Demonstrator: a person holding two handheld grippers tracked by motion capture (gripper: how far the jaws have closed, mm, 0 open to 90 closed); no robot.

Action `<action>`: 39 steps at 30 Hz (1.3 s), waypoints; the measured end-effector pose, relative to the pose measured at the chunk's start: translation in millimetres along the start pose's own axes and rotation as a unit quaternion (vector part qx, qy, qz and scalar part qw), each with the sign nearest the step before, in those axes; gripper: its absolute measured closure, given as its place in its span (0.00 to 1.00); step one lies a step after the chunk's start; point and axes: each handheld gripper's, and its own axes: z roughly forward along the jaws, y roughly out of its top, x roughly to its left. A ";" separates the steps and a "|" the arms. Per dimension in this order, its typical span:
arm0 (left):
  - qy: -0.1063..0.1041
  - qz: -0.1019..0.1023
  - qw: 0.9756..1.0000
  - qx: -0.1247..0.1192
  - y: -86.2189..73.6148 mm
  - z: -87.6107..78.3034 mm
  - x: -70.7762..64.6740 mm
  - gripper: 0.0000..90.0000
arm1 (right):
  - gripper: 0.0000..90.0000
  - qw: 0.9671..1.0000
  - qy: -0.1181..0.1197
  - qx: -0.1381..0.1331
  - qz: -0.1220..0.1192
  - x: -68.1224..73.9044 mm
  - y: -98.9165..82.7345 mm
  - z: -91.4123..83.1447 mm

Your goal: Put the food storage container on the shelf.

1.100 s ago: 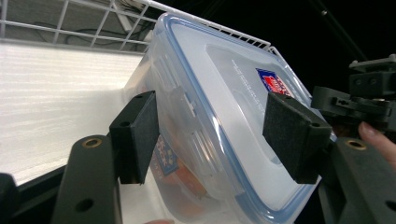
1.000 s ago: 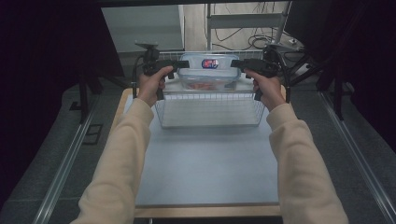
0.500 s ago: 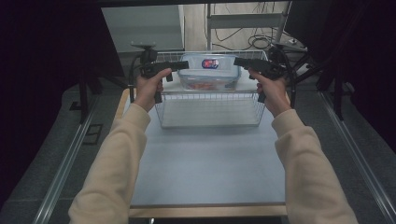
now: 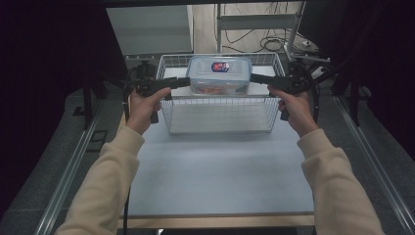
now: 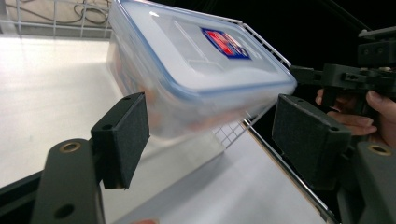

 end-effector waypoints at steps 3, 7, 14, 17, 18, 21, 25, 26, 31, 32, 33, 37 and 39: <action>-0.007 0.010 1.000 0.004 -15.5 -9.5 -5.4 0.30 | 0.29 1.000 0.005 0.007 -0.015 4.8 -12.8 -7.1; -0.023 0.022 0.999 0.008 -40.6 -19.7 -12.8 0.30 | 0.29 0.999 0.014 0.011 -0.035 9.3 -33.8 -16.4; -0.046 0.038 0.998 0.021 -92.2 -30.2 -23.9 0.30 | 0.28 0.997 0.028 0.020 -0.070 13.9 -83.3 -36.6; -0.051 0.039 0.998 0.026 -113.0 -31.9 -23.9 0.30 | 0.28 0.996 0.030 0.025 -0.076 13.7 -95.4 -40.5; -0.048 0.041 0.998 0.027 -120.9 -32.4 -23.6 0.30 | 0.28 0.996 0.036 0.031 -0.075 12.0 -110.1 -45.2; -0.039 0.047 0.998 0.033 -142.4 -33.4 -21.7 0.30 | 0.28 0.995 0.035 0.044 -0.081 7.3 -132.6 -51.0; -0.031 0.044 0.997 0.052 -166.3 -30.7 -17.0 0.30 | 0.27 0.994 0.029 0.054 -0.088 2.2 -153.2 -54.6; -0.031 0.041 0.997 0.057 -171.6 -29.4 -15.4 0.30 | 0.27 0.994 0.028 0.058 -0.090 0.5 -159.9 -55.3; -0.023 0.030 0.996 0.079 -197.2 -21.3 -6.7 0.30 | 0.27 0.991 0.013 0.080 -0.106 -7.9 -189.4 -53.5; -0.020 0.026 0.996 0.085 -202.5 -19.4 -5.0 0.30 | 0.27 0.990 0.007 0.092 -0.104 -11.5 -197.7 -51.3; -0.018 0.024 0.995 0.091 -206.1 -17.9 -3.6 0.30 | 0.27 0.990 0.007 0.092 -0.104 -11.5 -197.7 -51.3; -0.004 0.024 0.993 0.113 -220.9 -11.4 2.3 0.30 | 0.27 0.988 0.000 0.109 -0.107 -17.0 -209.6 -46.7; 0.000 0.025 0.993 0.116 -223.1 -10.1 2.8 0.30 | 0.27 0.988 -0.003 0.113 -0.108 -18.6 -213.4 -44.4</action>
